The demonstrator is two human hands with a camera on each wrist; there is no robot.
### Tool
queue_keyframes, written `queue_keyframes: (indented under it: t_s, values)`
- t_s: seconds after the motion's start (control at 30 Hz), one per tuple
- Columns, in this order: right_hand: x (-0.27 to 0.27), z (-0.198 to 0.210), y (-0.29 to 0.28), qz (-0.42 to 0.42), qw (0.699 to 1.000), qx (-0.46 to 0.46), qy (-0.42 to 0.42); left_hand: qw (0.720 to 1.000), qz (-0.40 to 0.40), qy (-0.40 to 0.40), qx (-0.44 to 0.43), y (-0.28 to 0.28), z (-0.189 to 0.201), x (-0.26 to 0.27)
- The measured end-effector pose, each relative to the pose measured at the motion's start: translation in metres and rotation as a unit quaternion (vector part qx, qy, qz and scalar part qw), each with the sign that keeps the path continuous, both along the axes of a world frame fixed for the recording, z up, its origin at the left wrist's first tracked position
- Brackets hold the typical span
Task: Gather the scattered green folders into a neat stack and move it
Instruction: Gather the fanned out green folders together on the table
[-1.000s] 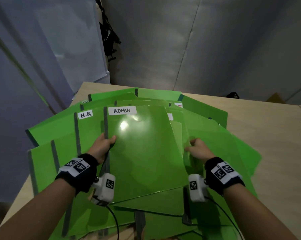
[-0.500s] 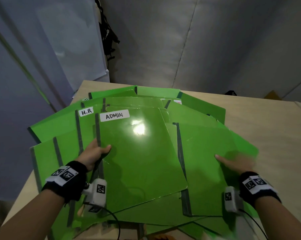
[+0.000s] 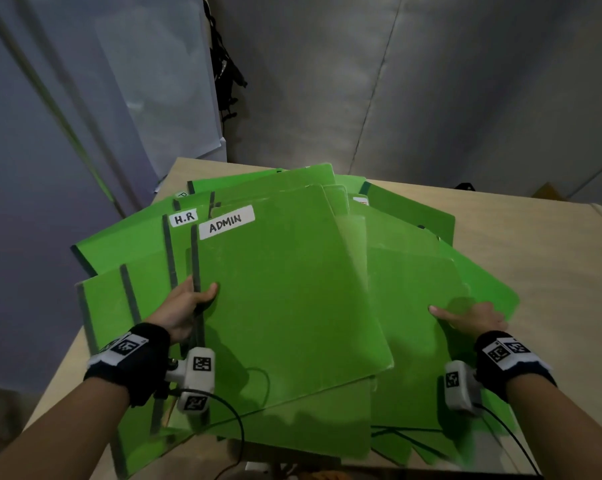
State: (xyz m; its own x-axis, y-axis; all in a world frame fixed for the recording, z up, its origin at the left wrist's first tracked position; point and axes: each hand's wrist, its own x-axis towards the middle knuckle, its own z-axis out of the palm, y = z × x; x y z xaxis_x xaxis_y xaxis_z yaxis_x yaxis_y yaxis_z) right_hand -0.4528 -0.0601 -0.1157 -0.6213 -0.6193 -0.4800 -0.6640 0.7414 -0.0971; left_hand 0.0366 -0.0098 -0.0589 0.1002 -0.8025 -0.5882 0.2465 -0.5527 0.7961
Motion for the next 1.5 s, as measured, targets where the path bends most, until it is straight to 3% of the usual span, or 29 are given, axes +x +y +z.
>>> queue_keyframes:
  t_s: [0.13,0.3,0.37,0.43,0.53,0.63,0.7,0.77,0.87,0.97,1.07,1.2,1.27,1.43,1.5]
  values:
    - [0.053,0.05,0.02,-0.028,0.999,-0.017,-0.024,0.998,-0.036,-0.04,-0.011,-0.003,-0.002,-0.017]
    - [0.056,0.032,0.019,-0.007,0.997,-0.058,-0.059,0.995,-0.037,-0.094,-0.025,0.001,-0.008,-0.031]
    - [0.058,0.022,0.013,0.015,0.991,-0.083,-0.108,0.989,-0.052,-0.138,-0.027,0.003,-0.011,-0.036]
    - [0.083,0.039,0.019,0.033,0.979,-0.115,-0.166,0.979,-0.079,-0.184,-0.026,0.004,-0.014,-0.041]
    - [0.114,0.046,0.024,0.07,0.966,-0.139,-0.208,0.95,-0.154,-0.27,-0.013,0.002,-0.015,-0.055]
    - [0.136,0.047,0.03,0.096,0.956,-0.147,-0.233,0.902,-0.22,-0.372,0.002,0.002,-0.01,-0.062]
    - [0.141,0.051,0.033,0.079,0.952,-0.139,-0.261,0.882,-0.225,-0.414,0.005,-0.001,-0.001,-0.056]
    - [0.14,0.058,0.034,0.077,0.953,-0.15,-0.252,0.881,-0.172,-0.439,0.03,-0.006,0.0,-0.039]
    - [0.139,0.065,0.035,0.088,0.958,-0.148,-0.23,0.892,-0.047,-0.441,0.093,-0.012,0.0,-0.006]
    - [0.143,0.065,0.036,0.084,0.957,-0.13,-0.245,0.89,-0.007,-0.445,0.099,-0.014,-0.001,0.018]
    - [0.145,0.063,0.035,0.041,0.946,-0.133,-0.293,0.913,-0.001,-0.402,0.068,-0.014,0.0,0.025]
    - [0.151,0.062,0.038,0.011,0.935,-0.152,-0.319,0.886,-0.001,-0.463,0.022,-0.01,0.003,0.017]
    - [0.157,0.063,0.039,-0.005,0.918,-0.19,-0.349,0.886,0.0,-0.463,-0.01,-0.009,0.004,0.004]
    - [0.162,0.064,0.043,-0.053,0.883,-0.214,-0.413,0.945,-0.049,-0.324,-0.011,-0.015,0.009,-0.024]
    - [0.159,0.063,0.042,-0.067,0.879,-0.219,-0.417,0.952,-0.087,-0.295,-0.01,-0.017,0.012,-0.025]
